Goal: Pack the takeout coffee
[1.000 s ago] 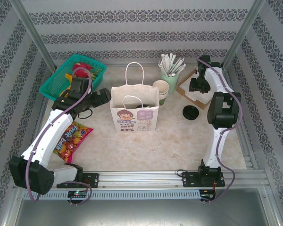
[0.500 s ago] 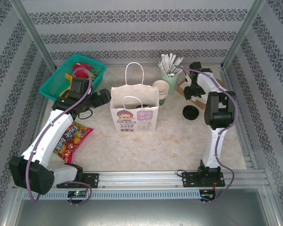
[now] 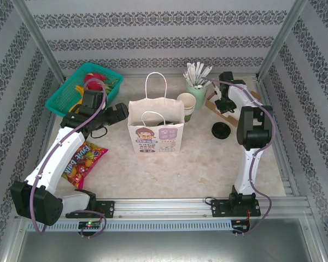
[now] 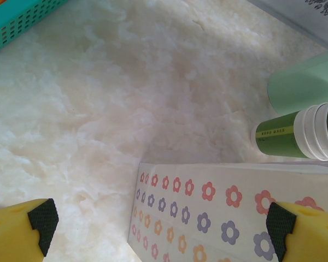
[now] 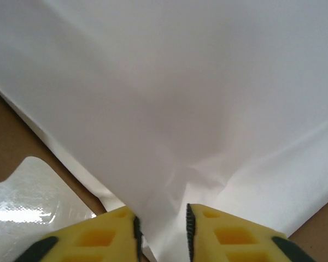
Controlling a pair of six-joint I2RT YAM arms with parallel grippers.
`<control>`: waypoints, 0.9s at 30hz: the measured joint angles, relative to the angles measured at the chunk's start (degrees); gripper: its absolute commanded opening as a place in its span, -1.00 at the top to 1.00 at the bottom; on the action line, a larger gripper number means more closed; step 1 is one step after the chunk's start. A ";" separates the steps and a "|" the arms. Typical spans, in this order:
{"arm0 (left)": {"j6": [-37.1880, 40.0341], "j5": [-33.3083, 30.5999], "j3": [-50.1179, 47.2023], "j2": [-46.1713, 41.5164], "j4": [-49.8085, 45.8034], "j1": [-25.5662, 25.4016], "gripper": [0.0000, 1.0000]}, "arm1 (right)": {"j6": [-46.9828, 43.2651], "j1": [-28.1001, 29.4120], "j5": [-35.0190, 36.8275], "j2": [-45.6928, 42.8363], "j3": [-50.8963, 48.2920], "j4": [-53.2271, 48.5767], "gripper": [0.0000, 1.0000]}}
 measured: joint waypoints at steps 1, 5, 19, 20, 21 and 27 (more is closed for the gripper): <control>0.00 0.00 0.00 0.00 0.00 0.00 -0.99 | -0.07 0.00 -0.17 0.00 0.00 0.04 0.69; 0.00 0.00 -0.02 0.00 0.00 0.00 -0.99 | -0.02 0.00 -0.59 -0.26 -0.09 0.09 0.95; 0.02 -1.05 -0.98 -2.34 0.11 0.00 -0.99 | 8.50 -3.43 -6.91 -17.55 -7.82 7.26 1.00; 0.04 -1.07 -0.98 -2.36 0.17 0.00 -0.99 | 9.40 -4.04 -7.89 -19.12 -8.46 7.87 1.00; 0.11 -1.05 -0.98 -2.36 0.24 0.00 -0.99 | 10.25 -4.52 -8.66 -20.24 -8.94 8.24 1.00; 1.68 -1.03 -0.98 -2.51 0.48 0.00 -0.99 | 15.52 -6.82 -13.66 -26.12 -13.03 11.41 1.00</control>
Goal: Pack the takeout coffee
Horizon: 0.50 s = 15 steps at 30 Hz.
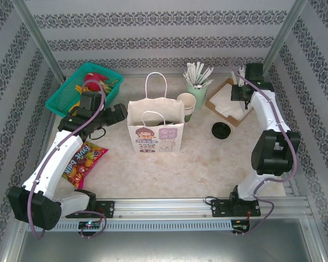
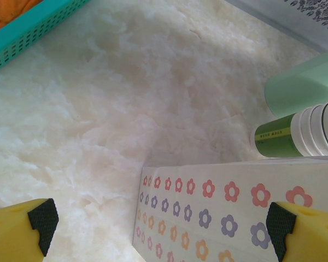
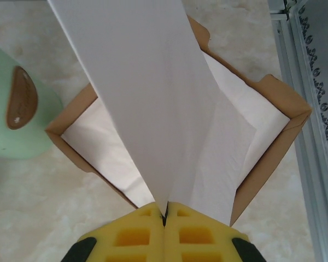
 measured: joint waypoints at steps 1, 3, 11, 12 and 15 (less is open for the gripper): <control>0.42 0.00 0.00 -0.11 0.02 0.00 -0.99 | 0.92 -0.09 -0.87 -0.96 -0.76 0.52 1.00; 1.27 0.09 0.00 -0.39 0.24 0.00 -0.99 | 2.60 -0.22 -2.45 -3.15 -2.47 2.10 1.00; 5.01 1.25 0.00 -3.30 3.13 0.00 -0.99 | 8.74 -0.37 -7.87 -15.65 -9.44 8.31 1.00; 5.49 1.33 0.00 -3.67 3.61 0.00 -0.99 | 9.33 -0.37 -8.31 -16.70 -9.51 8.55 1.00; 6.80 2.08 0.00 -4.68 4.92 0.00 -0.99 | 11.10 -0.35 -9.75 -20.79 -10.32 9.49 1.00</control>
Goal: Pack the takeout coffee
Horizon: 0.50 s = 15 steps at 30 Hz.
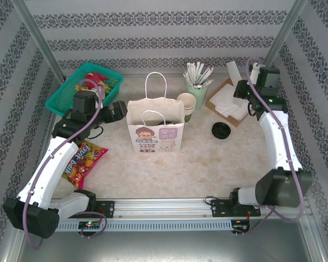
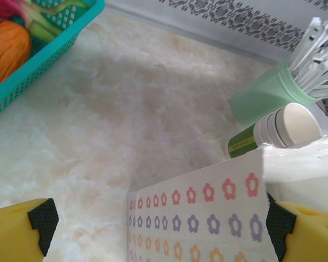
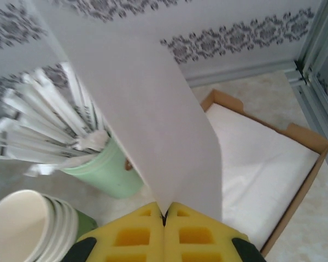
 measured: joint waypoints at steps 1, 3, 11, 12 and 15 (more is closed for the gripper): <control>0.48 0.33 0.00 -0.22 0.39 0.00 -0.99 | 0.44 0.02 -0.24 -1.25 -0.26 0.09 1.00; 1.75 1.25 0.00 -0.66 1.42 0.00 -0.99 | 1.33 0.42 -0.70 -4.35 -0.79 0.15 1.00; 8.94 10.51 2.56 -0.59 4.98 0.00 -0.99 | 3.72 4.35 -8.28 -12.39 2.45 0.07 1.00; 9.94 11.85 3.34 -0.37 5.49 0.00 -0.99 | 3.91 5.22 -9.07 -12.61 3.48 0.02 1.00; 13.03 16.17 5.33 0.00 6.80 0.00 -0.99 | 4.52 8.33 -11.13 -12.70 6.82 -0.37 1.00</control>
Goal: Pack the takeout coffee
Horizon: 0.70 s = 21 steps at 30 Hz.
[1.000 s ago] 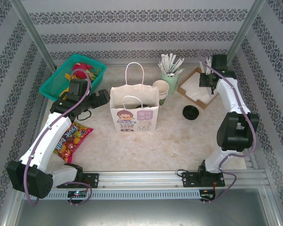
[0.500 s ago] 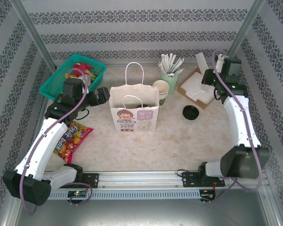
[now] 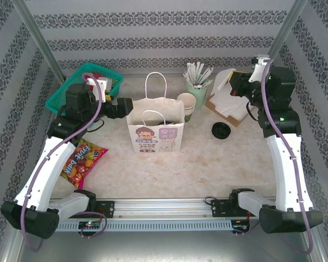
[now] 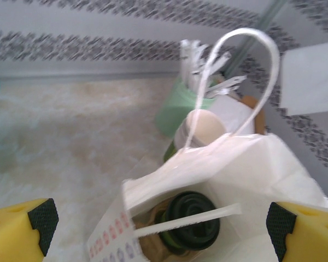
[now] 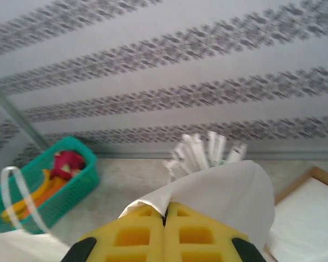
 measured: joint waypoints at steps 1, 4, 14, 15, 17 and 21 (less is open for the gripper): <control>1.05 1.53 0.46 0.02 0.31 0.00 -0.99 | 0.15 0.87 -0.70 0.00 0.94 -0.07 1.00; 4.35 7.13 2.51 0.63 1.03 0.00 -0.99 | 0.61 4.00 -3.45 0.02 4.00 -0.07 1.00; 18.43 17.79 11.74 5.22 1.20 -1.20 -0.99 | -5.64 20.48 -11.37 6.49 16.76 -3.17 1.00; 19.98 18.45 13.03 5.81 1.05 -1.31 -0.99 | -6.84 21.94 -11.96 7.54 18.10 -3.93 1.00; 22.86 19.37 15.89 7.17 0.59 -1.33 -0.99 | -9.14 24.44 -13.35 9.84 20.81 -5.35 1.00; 27.96 21.79 21.92 10.34 -1.38 -1.64 -1.00 | -12.11 27.36 -17.00 13.97 24.87 -7.06 1.00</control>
